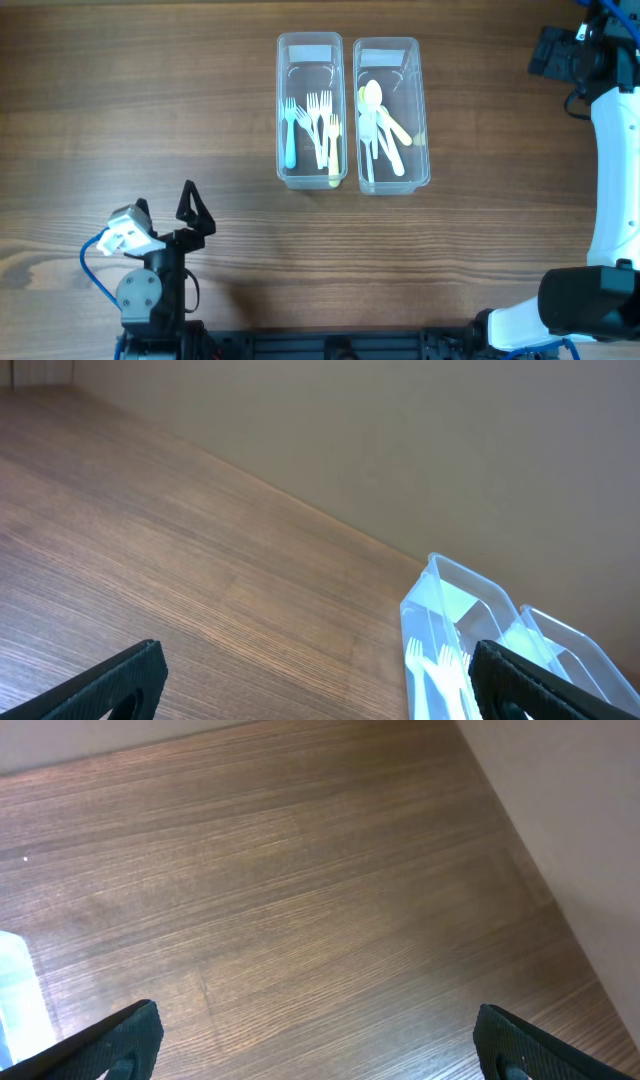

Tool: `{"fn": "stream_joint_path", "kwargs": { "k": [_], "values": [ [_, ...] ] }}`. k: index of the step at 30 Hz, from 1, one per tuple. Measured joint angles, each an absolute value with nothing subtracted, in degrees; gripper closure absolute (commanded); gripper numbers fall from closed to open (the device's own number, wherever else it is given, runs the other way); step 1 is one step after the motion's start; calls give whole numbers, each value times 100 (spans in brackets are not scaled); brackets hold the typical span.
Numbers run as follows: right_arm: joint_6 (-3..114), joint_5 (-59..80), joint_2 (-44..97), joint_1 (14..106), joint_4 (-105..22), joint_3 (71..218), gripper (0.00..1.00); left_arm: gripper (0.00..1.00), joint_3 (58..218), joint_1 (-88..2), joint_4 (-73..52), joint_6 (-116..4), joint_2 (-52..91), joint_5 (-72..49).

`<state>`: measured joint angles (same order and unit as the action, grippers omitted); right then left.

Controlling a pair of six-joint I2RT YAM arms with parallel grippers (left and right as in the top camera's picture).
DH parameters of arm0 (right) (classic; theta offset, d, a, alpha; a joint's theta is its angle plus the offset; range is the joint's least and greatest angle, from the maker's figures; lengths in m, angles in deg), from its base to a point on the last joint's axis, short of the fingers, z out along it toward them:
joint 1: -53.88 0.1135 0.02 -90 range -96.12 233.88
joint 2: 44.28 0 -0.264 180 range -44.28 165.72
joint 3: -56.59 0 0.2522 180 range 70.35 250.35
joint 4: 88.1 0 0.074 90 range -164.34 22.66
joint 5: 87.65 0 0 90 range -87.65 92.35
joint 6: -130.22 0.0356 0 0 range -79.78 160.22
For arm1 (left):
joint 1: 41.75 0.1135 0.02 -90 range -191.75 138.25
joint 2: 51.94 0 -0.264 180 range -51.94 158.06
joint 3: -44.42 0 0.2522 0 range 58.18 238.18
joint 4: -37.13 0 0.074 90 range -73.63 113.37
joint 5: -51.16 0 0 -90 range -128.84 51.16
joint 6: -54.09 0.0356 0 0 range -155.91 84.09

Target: Pack container

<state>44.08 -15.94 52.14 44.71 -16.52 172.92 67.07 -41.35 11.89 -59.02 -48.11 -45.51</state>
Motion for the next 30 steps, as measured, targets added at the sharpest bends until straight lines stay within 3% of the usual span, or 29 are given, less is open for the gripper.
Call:
{"fn": "stream_joint_path", "kwargs": {
  "k": [22, 30],
  "values": [
    [4408, -1594, 5212, 4471, -1649, 17292, 0, 0, 6127, -4135, 1470, -5891, -5088, -4381],
    [4408, -1594, 5214, 4471, -1652, 17292, 0, 0, 6127, -4135, 1486, -4868, -5088, -4208]
  ]
}}
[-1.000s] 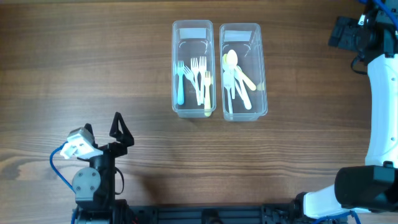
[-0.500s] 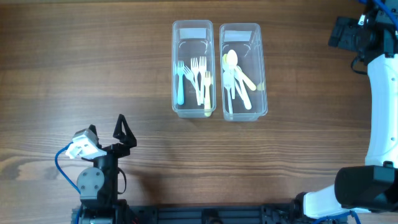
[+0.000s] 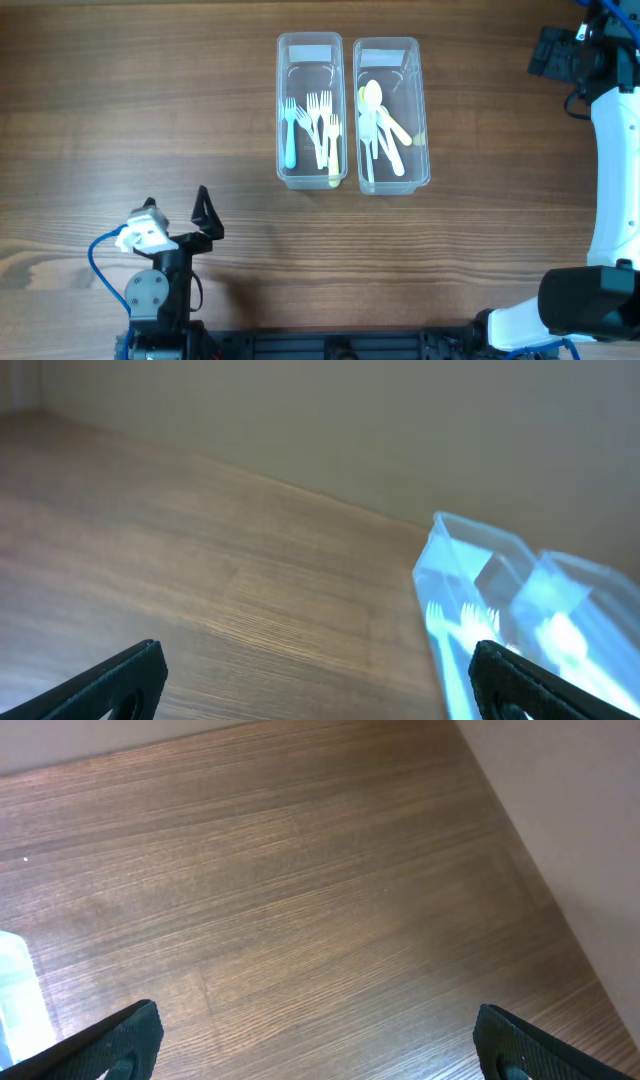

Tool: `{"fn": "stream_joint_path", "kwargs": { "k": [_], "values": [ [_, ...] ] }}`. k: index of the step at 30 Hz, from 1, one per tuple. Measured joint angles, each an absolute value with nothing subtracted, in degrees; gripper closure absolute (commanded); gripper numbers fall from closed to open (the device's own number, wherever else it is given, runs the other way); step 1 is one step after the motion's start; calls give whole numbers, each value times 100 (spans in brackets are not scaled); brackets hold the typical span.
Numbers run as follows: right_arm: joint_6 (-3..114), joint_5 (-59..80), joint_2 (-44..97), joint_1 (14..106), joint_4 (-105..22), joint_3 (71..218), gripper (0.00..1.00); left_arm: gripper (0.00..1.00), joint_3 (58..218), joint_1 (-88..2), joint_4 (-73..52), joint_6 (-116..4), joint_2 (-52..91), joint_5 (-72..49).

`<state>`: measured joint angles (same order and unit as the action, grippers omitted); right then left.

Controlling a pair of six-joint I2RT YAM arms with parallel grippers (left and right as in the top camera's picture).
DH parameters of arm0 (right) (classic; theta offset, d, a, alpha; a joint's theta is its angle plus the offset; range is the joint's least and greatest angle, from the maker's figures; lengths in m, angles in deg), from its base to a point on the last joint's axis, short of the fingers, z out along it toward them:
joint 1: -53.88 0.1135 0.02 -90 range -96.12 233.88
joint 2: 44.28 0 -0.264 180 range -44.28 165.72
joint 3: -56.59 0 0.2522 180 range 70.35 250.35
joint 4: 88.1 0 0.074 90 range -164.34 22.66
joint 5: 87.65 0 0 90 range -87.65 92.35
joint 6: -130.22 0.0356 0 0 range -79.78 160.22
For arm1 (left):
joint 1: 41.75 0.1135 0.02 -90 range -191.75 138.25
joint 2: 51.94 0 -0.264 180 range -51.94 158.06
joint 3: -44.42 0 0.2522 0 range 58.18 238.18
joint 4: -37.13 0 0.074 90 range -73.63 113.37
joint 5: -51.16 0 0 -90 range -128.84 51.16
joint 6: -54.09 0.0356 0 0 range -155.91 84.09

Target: Pack container

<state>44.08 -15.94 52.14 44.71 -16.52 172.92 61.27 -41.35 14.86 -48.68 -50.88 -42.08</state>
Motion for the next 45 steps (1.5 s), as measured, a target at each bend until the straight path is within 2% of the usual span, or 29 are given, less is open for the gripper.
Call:
{"fn": "stream_joint_path", "kwargs": {
  "k": [7, 15, 45],
  "values": [
    [4408, -1594, 5212, 4471, -1652, 17292, 0, 0, 6127, -4135, 1484, -3653, -5088, -4053],
    [4408, -1594, 5212, 4471, -1652, 17292, 0, 0, 6127, -4135, 1484, -3245, -5088, -4038],
    [4408, -1594, 5214, 4471, -1652, 17292, 0, 0, 6127, -4135, 1484, -3059, -5088, -4038]
  ]
}}
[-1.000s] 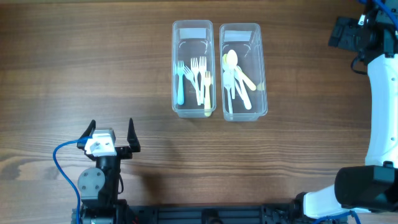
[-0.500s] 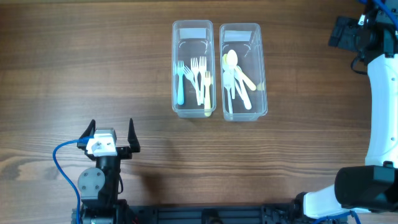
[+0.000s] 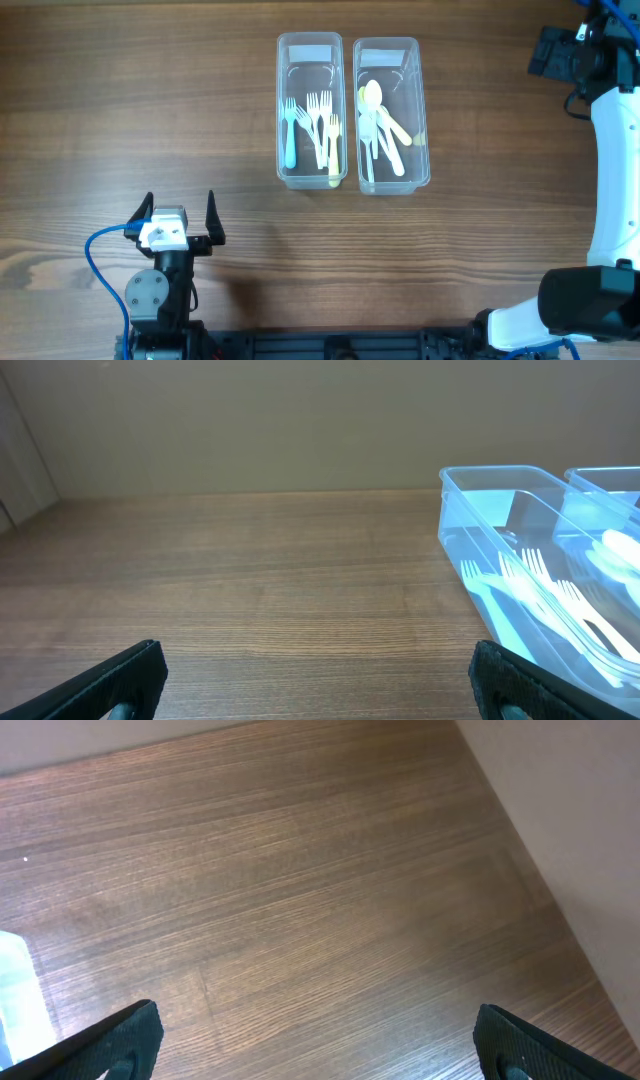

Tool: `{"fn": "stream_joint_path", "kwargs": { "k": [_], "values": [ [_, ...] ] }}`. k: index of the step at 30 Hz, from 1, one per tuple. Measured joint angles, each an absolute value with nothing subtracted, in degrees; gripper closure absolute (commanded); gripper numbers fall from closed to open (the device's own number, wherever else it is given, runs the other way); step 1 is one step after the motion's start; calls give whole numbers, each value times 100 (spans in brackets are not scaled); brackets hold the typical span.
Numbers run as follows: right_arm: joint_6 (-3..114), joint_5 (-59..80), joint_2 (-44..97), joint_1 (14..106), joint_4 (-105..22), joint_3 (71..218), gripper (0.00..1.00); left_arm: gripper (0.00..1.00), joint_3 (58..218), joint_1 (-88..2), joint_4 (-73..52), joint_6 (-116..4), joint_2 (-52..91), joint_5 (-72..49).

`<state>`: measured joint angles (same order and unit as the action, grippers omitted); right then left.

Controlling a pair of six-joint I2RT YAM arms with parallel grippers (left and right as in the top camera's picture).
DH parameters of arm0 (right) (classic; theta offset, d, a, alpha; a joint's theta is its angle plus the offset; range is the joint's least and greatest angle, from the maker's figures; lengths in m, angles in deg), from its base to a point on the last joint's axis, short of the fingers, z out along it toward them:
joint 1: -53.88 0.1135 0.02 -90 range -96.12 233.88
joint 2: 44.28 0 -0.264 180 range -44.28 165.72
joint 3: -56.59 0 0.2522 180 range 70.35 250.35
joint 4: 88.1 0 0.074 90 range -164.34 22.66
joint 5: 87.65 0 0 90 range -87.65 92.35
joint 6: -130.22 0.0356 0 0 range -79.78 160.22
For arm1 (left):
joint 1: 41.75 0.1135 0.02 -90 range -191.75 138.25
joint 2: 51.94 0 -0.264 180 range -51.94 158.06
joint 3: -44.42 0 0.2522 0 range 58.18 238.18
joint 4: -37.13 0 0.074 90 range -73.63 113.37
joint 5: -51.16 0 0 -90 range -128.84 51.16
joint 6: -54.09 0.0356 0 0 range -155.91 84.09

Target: Pack container

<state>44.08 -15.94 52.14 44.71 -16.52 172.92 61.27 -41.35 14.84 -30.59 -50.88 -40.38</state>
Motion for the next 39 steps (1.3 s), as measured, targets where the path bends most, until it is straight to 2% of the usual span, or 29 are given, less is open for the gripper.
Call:
{"fn": "stream_joint_path", "kwargs": {
  "k": [15, 22, 30, 39],
  "values": [
    [4408, -1594, 5153, 4484, -1652, 17290, 0, 0, 6127, -4135, 1484, -3059, -5088, -4038],
    [4410, -1592, 4027, 4890, -1807, 17281, 0, 0, 6127, -4135, 1481, -3059, -5088, -4036],
    [4823, -1001, 2257, 5011, -3503, 16931, 0, 0, 6123, -4135, 1481, -3059, -5088, -4038],
    [5169, -127, 198, 5011, -6504, 13545, 0, 0, 6121, -4135, 1481, -3059, -5090, -4036]
  ]
}}
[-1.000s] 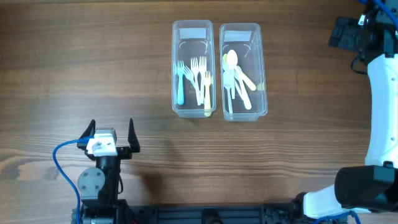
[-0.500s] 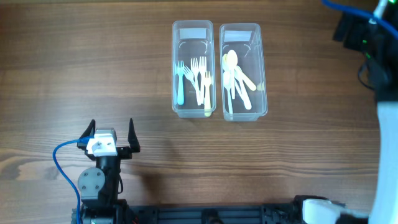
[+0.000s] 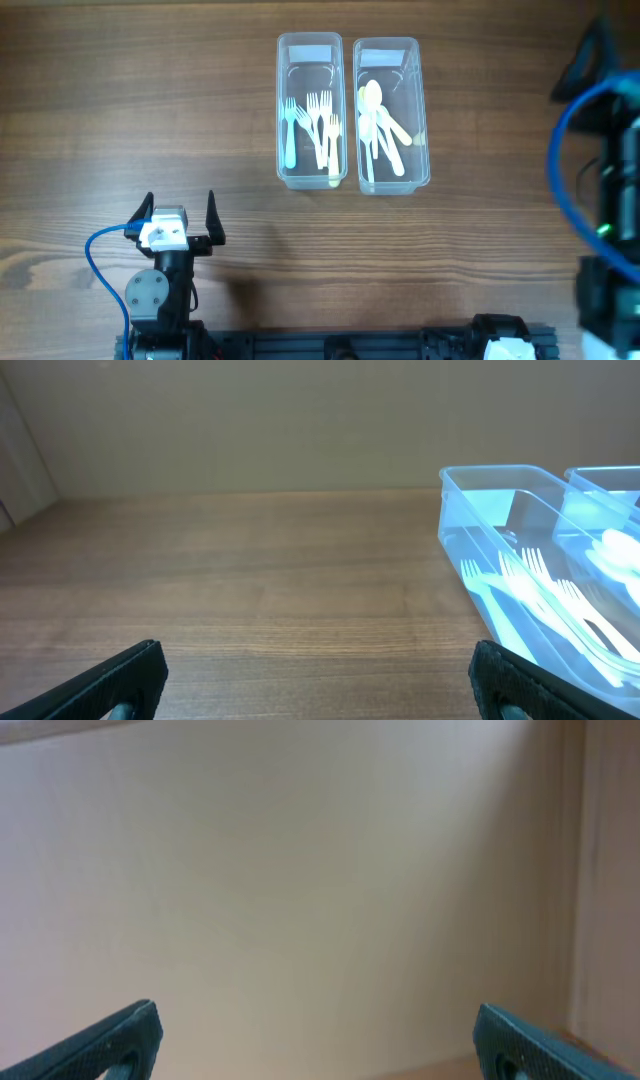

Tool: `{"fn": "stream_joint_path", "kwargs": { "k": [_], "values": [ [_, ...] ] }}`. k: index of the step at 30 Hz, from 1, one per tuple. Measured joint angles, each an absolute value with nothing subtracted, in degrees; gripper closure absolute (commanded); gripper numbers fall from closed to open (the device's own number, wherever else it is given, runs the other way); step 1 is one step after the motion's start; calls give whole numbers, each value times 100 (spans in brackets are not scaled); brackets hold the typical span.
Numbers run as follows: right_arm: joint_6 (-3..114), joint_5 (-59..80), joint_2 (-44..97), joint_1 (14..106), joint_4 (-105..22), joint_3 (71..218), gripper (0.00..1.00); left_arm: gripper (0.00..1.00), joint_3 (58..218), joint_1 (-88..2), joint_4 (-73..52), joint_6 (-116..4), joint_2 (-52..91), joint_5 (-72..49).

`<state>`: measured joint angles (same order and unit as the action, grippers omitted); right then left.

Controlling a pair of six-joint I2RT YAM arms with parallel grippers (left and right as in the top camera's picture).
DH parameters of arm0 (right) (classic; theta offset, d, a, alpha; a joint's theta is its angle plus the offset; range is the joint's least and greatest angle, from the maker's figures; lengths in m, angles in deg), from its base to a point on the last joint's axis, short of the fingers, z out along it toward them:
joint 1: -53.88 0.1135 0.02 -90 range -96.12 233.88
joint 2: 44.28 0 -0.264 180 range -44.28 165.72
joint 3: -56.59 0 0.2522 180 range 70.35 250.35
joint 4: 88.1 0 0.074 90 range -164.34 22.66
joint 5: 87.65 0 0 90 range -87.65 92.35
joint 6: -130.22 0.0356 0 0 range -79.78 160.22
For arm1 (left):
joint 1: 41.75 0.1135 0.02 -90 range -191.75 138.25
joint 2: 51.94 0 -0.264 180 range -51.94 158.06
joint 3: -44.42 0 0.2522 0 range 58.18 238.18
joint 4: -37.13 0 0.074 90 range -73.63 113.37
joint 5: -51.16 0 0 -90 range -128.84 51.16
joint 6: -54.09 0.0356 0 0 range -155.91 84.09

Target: Pack container

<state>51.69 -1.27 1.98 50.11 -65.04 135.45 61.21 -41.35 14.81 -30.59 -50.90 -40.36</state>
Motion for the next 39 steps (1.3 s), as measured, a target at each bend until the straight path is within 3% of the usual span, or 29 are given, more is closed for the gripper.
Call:
{"fn": "stream_joint_path", "kwargs": {
  "k": [7, 12, 27, 39],
  "values": [
    [5733, 41, -1295, 5011, -7177, 10791, 0, 0, 6112, -4135, 1479, -3059, -5103, -4036],
    [5846, 109, -2480, 5011, -7197, 9694, 0, 0, 6112, -4135, 1484, -3059, -5110, -4036],
    [5888, 384, -3669, 5011, -7398, 8027, 0, 0, 6112, -4135, 1484, -3059, -5110, -4020],
    [5501, 743, -4088, 5011, -7337, 7705, 0, 0, 6112, -4135, 1484, -3059, -5110, -4020]
  ]
}}
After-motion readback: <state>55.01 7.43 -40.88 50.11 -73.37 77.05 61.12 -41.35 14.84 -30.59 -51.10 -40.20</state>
